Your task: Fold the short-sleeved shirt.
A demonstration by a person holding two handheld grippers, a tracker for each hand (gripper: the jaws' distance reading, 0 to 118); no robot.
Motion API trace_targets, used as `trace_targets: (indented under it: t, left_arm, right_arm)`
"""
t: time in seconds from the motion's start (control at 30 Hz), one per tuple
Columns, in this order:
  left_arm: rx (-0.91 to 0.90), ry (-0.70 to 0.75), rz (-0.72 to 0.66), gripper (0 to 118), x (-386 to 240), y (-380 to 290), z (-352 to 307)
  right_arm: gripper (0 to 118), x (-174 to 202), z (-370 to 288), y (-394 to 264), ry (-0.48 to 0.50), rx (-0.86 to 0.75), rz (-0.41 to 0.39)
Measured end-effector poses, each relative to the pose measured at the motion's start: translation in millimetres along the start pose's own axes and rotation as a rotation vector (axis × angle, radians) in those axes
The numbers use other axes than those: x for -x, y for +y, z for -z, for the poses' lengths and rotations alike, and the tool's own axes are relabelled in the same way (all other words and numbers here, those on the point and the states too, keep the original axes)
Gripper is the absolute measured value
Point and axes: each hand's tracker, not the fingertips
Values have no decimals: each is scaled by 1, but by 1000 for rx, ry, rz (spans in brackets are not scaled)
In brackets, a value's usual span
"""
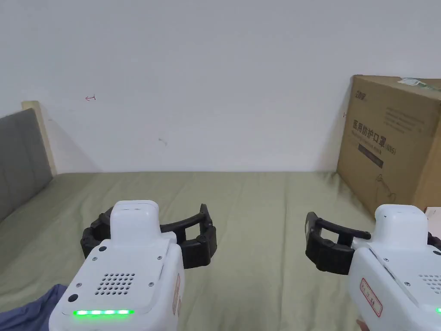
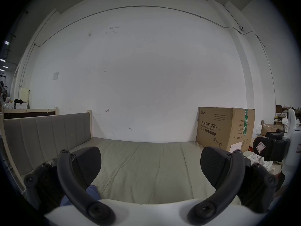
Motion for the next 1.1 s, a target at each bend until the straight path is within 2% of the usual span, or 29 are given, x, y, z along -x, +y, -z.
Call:
trace_targets:
  t: [0.6,0.7,0.73,0.77,0.8,0.9,0.93,0.97,1.0,1.03,1.07,1.1]
  left_arm:
    - [9,-8,1,118,0,-1,1]
    - [18,-12,6,118,-1,1,2]
    - [7,8,57,118,-5,4,2]
    - [-20,37,150,118,-10,6,2]
    - [-42,67,257,118,-19,7,2]
    - [-131,118,748,118,-56,-8,2]
    - [-157,156,996,118,-71,-22,3]
    - [-196,207,1259,118,-83,-41,6]
    - [-238,202,1483,118,-89,-59,8]
    - [-255,165,1607,118,-91,-70,7]
    - [-212,88,1554,118,-92,-69,5]
    - [-171,17,1464,118,-93,-65,3]
  right_arm:
    - [118,3,0,1,5,-9,-7]
    - [118,0,1,1,9,-12,11]
    - [118,-6,3,-2,11,-7,94]
    - [118,-17,7,-4,8,11,212]
    - [118,-33,11,-9,16,42,387]
    - [118,-94,24,-62,6,170,1227]
    - [118,-107,25,-89,-4,206,1490]
    - [118,-113,24,-116,-58,251,1708]
    - [118,-113,19,-136,-125,309,1805]
    - [118,-113,13,-154,-171,346,1896]
    - [118,-114,8,-166,-203,375,1883]
    - [118,-116,7,-167,-195,380,1853]
